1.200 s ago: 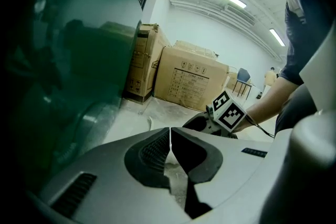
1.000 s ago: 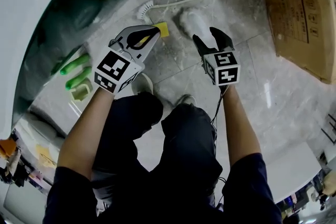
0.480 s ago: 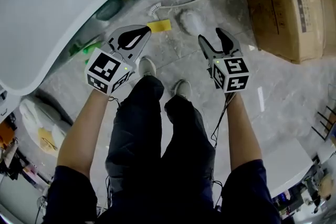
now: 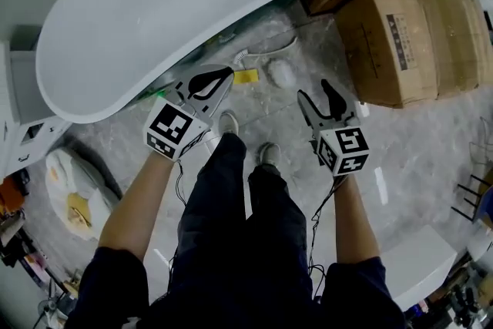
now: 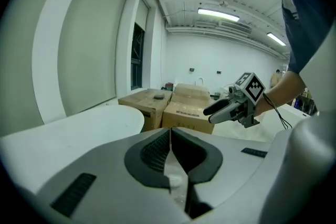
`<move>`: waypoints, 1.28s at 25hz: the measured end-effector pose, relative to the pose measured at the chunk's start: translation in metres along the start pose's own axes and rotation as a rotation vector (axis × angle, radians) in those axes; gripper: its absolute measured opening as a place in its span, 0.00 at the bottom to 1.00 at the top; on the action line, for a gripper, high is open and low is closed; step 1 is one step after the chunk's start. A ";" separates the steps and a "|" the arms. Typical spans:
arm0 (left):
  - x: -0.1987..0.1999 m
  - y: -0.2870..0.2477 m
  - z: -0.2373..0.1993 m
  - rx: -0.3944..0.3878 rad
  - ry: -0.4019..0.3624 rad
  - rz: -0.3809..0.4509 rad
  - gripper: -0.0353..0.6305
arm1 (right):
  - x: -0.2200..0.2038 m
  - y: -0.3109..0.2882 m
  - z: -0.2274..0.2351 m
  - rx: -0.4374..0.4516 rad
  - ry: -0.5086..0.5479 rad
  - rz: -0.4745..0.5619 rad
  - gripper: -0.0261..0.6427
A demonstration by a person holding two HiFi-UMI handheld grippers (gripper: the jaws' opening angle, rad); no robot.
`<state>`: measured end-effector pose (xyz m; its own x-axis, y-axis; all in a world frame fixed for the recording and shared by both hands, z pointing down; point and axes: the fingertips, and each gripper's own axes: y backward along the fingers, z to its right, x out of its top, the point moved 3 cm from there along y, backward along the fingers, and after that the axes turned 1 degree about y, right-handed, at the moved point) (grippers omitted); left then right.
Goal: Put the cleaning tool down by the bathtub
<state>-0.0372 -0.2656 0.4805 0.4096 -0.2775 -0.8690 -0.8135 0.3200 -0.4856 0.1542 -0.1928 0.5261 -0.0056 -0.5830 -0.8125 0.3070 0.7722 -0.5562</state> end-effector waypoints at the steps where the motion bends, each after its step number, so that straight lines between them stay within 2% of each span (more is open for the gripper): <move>1: 0.015 0.010 0.004 0.005 -0.003 0.013 0.10 | 0.015 0.012 -0.006 0.001 0.002 0.016 0.42; 7: 0.097 0.062 0.028 0.042 -0.028 0.087 0.10 | 0.102 0.081 -0.035 0.010 0.017 0.133 0.42; 13: 0.158 0.098 0.052 0.071 -0.044 0.168 0.10 | 0.170 0.147 -0.044 0.014 0.039 0.249 0.41; 21: 0.219 0.126 0.068 0.085 -0.083 0.251 0.10 | 0.222 0.192 -0.047 0.050 0.047 0.334 0.40; 26: 0.239 0.138 0.074 0.087 -0.108 0.269 0.10 | 0.248 0.214 -0.058 0.092 0.033 0.397 0.39; 32: 0.261 0.144 0.078 0.095 -0.127 0.309 0.10 | 0.273 0.233 -0.067 0.124 0.068 0.452 0.38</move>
<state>-0.0154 -0.2208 0.1765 0.2026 -0.0417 -0.9784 -0.8677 0.4555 -0.1991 0.1602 -0.1550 0.1632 0.0933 -0.1741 -0.9803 0.4044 0.9063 -0.1225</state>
